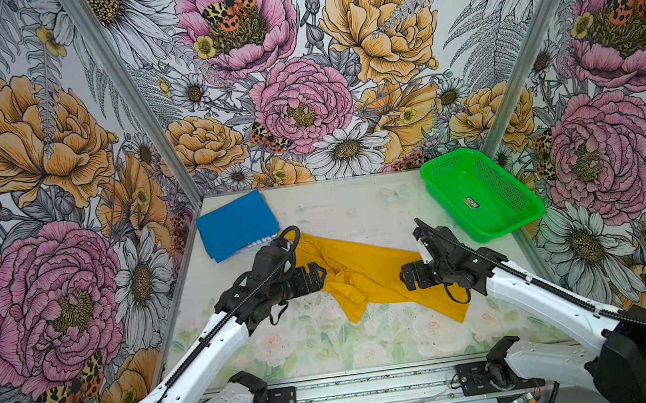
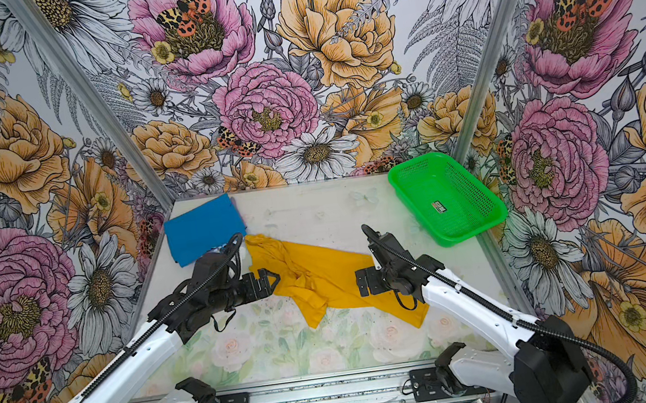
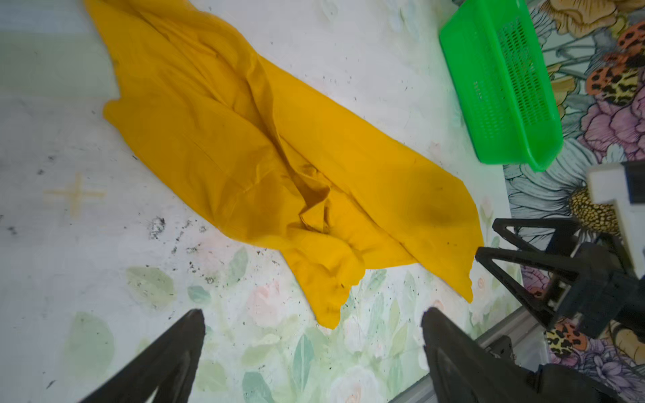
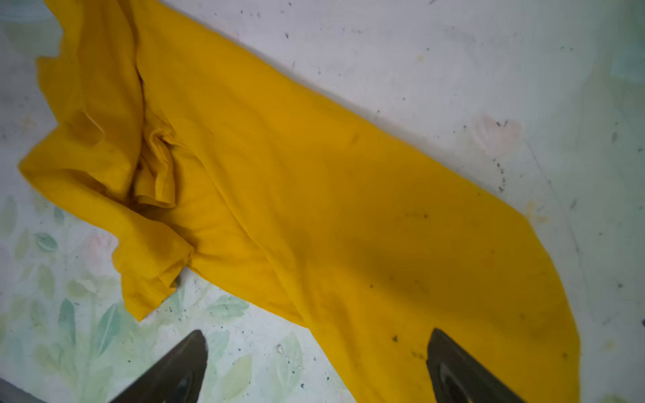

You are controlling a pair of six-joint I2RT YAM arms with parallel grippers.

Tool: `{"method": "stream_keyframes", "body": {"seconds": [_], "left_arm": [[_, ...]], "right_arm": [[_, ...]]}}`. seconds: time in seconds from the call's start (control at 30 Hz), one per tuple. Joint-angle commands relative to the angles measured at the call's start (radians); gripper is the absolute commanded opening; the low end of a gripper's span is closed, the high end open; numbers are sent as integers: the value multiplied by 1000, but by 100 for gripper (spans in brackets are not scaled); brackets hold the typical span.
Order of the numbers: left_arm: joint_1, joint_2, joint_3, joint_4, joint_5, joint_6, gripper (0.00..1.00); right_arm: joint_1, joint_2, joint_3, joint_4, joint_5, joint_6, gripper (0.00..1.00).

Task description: Fold and stack the t-shirts

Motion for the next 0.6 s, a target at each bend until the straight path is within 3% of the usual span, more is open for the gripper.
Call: {"method": "stream_keyframes", "body": {"seconds": [0.0,0.17,0.27,0.33,0.47,0.57], "left_arm": [[-103,96,-14,81,-69,-112,90],[-246,289,24,148,-118,-220,71],[-291,390,35,209,-121,-286,69],[-310,436,35,261,-121,-323,69],[-328,498,38,340,-137,-373,54],[-331,519,43,369,-157,-382,49]], "right_arm": [[4,-20,-24,11,78,97,98],[3,-134,-66,5,93,144,96],[0,-214,-90,2,102,162,96],[-3,-257,-104,-8,117,169,95],[-9,-306,-122,-33,136,172,94],[-13,-311,-129,-43,139,169,94]]}}
